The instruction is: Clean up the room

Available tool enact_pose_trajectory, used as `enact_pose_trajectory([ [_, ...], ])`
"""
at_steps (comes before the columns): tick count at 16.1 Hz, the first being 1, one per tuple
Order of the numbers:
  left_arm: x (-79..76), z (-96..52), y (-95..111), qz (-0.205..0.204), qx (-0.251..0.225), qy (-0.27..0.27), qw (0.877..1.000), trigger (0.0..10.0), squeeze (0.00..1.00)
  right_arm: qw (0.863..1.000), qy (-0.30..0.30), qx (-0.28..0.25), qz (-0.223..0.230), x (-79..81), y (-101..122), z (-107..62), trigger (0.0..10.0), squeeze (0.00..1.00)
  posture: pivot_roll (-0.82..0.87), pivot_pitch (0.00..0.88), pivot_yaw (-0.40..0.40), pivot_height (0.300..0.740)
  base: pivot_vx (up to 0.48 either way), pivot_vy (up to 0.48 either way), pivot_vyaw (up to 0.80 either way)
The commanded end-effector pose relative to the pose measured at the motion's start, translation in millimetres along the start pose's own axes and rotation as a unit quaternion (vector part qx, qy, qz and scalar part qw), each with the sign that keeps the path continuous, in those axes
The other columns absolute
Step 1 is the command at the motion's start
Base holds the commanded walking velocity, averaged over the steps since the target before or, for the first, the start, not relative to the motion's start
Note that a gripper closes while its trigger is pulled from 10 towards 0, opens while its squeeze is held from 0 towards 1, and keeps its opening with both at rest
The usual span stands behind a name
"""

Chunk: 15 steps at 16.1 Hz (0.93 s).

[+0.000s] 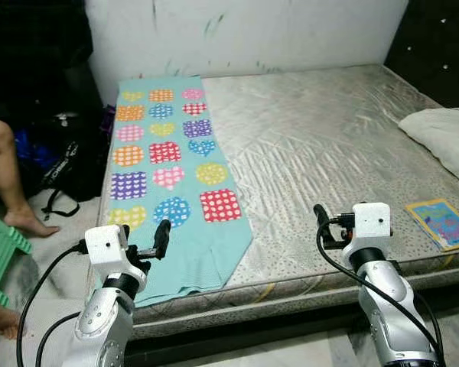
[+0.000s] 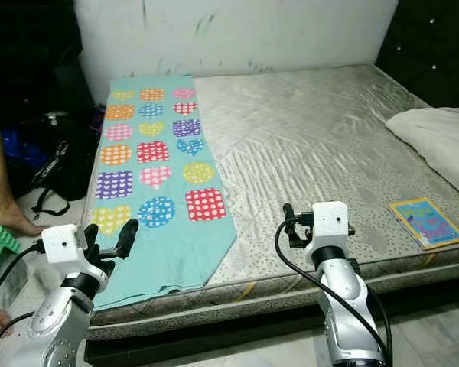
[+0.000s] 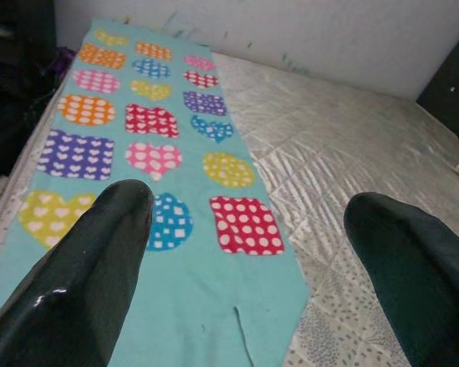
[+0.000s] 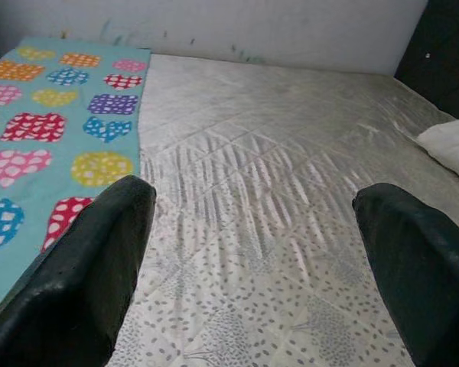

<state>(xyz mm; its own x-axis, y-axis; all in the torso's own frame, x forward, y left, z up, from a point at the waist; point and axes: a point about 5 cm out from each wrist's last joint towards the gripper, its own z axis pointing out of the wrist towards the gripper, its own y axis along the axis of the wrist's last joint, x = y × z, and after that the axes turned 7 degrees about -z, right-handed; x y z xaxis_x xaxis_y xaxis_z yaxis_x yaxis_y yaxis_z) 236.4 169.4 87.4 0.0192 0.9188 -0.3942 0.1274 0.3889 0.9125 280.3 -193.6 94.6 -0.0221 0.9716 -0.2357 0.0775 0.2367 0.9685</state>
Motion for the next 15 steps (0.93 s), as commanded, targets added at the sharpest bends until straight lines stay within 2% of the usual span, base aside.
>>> enact_pose_trajectory([
  [1,-0.9,-0.3,4.6,0.002,-0.009,-0.008,1.000,10.0,0.00,1.000,0.001,0.003,0.000,0.3,0.2,0.4,10.0,0.00,-0.07,0.000,0.015,0.740,0.326,0.000,0.00],
  [11,-2.9,0.5,2.3,0.001,-0.005,-0.014,1.000,10.0,0.00,1.000,0.002,0.005,-0.004,0.0,-1.5,-0.2,10.0,0.00,-0.07,0.000,0.017,0.740,0.369,0.000,0.00],
  [15,-0.8,1.0,1.7,0.000,-0.004,-0.001,1.000,10.0,0.00,1.000,0.003,0.006,-0.004,0.3,-1.4,1.0,10.0,0.00,-0.07,0.000,0.014,0.740,0.124,0.000,0.00],
])
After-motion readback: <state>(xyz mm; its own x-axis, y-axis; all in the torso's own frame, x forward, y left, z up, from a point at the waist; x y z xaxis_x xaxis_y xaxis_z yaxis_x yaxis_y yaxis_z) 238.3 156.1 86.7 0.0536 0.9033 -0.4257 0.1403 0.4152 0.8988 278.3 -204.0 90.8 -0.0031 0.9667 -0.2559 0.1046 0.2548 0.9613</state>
